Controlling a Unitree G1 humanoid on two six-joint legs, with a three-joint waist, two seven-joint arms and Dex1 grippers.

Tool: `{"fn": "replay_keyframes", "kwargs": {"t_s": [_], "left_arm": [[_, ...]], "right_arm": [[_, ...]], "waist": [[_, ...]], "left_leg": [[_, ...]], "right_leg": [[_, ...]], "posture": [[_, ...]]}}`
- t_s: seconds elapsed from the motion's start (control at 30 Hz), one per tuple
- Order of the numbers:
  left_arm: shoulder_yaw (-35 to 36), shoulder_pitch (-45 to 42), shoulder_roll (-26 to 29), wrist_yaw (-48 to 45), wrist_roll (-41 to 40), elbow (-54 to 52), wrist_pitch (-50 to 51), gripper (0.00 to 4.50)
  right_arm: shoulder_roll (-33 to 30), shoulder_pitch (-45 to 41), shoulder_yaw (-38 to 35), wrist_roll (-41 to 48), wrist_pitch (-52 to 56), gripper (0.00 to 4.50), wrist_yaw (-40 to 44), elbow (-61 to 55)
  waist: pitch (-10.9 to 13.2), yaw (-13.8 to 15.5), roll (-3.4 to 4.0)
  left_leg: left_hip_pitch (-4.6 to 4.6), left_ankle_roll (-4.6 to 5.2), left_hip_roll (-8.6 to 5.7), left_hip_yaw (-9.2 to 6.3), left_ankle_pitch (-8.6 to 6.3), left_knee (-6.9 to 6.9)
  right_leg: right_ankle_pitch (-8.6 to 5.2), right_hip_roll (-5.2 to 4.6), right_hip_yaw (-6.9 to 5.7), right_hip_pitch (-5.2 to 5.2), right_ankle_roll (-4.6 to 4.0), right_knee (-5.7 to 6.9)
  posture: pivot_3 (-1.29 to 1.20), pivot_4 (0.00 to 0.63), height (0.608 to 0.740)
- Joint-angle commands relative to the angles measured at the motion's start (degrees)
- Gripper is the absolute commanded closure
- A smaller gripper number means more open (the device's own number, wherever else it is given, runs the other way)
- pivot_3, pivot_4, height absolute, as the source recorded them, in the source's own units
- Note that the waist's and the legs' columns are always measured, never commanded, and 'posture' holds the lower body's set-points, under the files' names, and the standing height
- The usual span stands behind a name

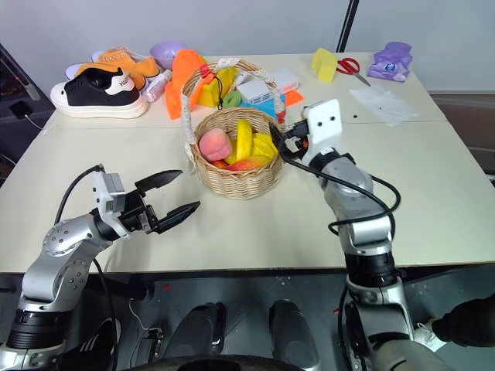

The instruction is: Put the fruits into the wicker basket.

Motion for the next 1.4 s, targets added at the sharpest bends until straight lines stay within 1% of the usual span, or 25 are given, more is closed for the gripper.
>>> {"fn": "replay_keyframes", "kwargs": {"t_s": [0.03, 0.13, 0.23, 0.3, 0.43, 0.47, 0.73, 0.87, 1.03, 1.1, 1.23, 1.4], "left_arm": [[1.53, 0.57, 0.07, 0.88, 0.06, -2.26, -0.92, 0.0], [1.65, 1.84, -0.15, 1.54, 0.01, -2.89, -1.09, 0.0], [1.47, 2.75, -0.42, 2.1, -0.11, -3.58, -1.12, 0.0], [1.35, 3.0, -0.48, 2.32, -0.06, -3.96, -1.1, 0.0], [1.38, 3.08, -0.47, 2.53, -0.3, -4.1, -0.87, 0.0], [1.31, 3.04, -0.44, 2.49, -0.29, -4.0, -0.86, 0.0], [0.92, 2.27, -0.32, 1.77, -0.33, -3.16, -0.81, 0.0], [1.25, 1.1, 0.16, 0.84, -0.18, -1.83, -1.05, 0.0], [0.11, -2.9, -0.2, -1.34, 0.84, 2.69, -2.49, 0.0], [-1.02, -5.06, -0.8, -2.48, 1.36, 4.93, -3.4, 0.0], [-3.58, -10.84, -2.35, -5.98, 2.49, 10.9, -4.91, 0.0], [-5.97, -19.19, -4.54, -11.08, 4.19, 21.13, -8.09, 0.0]], "right_arm": [[0.14, -2.97, -0.48, -0.54, -3.7, 0.06, 1.08, 2.28], [0.51, -4.8, -0.48, -1.03, -5.62, 0.06, 1.37, 5.79], [1.32, -5.49, -0.27, -1.14, -6.83, 0.87, 1.47, 7.85], [1.79, -5.59, -0.31, -1.23, -6.89, 1.84, 1.22, 8.68], [2.33, -5.73, -0.75, -0.79, -7.64, 4.04, 1.63, 8.9], [2.33, -5.7, -0.73, -0.83, -7.66, 4.48, 1.7, 8.86], [1.87, -4.97, -1.98, -0.25, -7.93, 4.48, 1.88, 7.18], [-2.07, -4.9, -5.77, 0.89, -7.47, 4.48, 3.16, 4.72], [-10.27, -2.87, -12.52, 1.11, -8.16, 4.48, 4.07, 3.22], [-13.46, -0.83, -15.6, 0.87, -9.14, 4.48, 4.27, 2.77], [-19.14, 6.26, -24.01, 1.47, -8.18, 4.48, 4.06, -0.5], [-19.73, 14.57, -32.74, 1.5, -7.74, 4.48, 0.27, -3.74]], "waist": [[0.0, 0.15, 0.0], [0.0, 0.03, 0.0], [0.0, -0.01, 0.0], [0.0, -0.01, 0.0], [0.0, 0.01, 0.0], [0.01, 0.0, 0.0], [0.01, 0.0, 0.01], [0.03, 0.3, 0.04], [0.04, 0.55, 0.02], [0.04, 0.45, 0.02], [0.04, 0.46, 0.02], [0.04, 0.24, 0.07]], "left_leg": [[-0.01, 0.0, 0.0, -0.01, 0.0, 0.0], [-0.02, 0.0, -0.01, 0.0, 0.0, -0.01], [-0.02, 0.0, 0.0, -0.01, 0.0, -0.01], [-0.02, 0.0, 0.0, -0.02, 0.0, -0.02], [-0.02, 0.0, 0.0, -0.01, 0.0, -0.01], [-0.02, 0.0, 0.0, -0.01, 0.0, -0.01], [-0.02, 0.0, -0.01, -0.01, 0.0, -0.01], [-0.04, 0.0, -0.02, -0.01, 0.0, -0.01], [-0.08, 0.0, -0.1, -0.02, 0.0, 0.01], [-0.08, 0.0, -0.11, 0.0, 0.0, 0.01], [-0.08, 0.0, -0.11, -0.04, 0.0, -0.01], [-0.04, 0.01, -0.11, 0.0, 0.0, -0.01]], "right_leg": [[0.01, -0.01, -0.01, 0.0, 0.01, 0.0], [0.01, -0.04, -0.01, 0.0, 0.02, -0.01], [0.01, -0.04, -0.01, 0.0, 0.02, 0.0], [0.01, -0.02, -0.02, -0.01, 0.02, 0.01], [0.01, -0.04, -0.01, -0.01, 0.02, 0.01], [0.01, -0.04, -0.01, 0.0, 0.02, 0.01], [0.01, -0.03, -0.01, -0.02, 0.02, 0.01], [0.01, -0.04, -0.02, -0.02, 0.02, 0.0], [0.0, -0.11, -0.03, 0.01, 0.01, -0.05], [0.0, -0.1, -0.03, 0.02, 0.01, -0.06], [0.0, -0.06, -0.06, 0.02, 0.08, -0.02], [0.0, -0.03, -0.02, 0.01, 0.12, 0.02]], "posture": [[0.0, 0.15, 0.74], [0.0, 0.15, 0.74], [0.0, 0.15, 0.74], [0.0, 0.15, 0.74], [0.0, 0.15, 0.74], [0.0, 0.15, 0.74], [0.0, 0.15, 0.74], [0.0, 0.15, 0.74], [0.0, 0.15, 0.74], [0.0, 0.15, 0.74], [0.0, 0.15, 0.74], [0.0, 0.15, 0.74]]}}
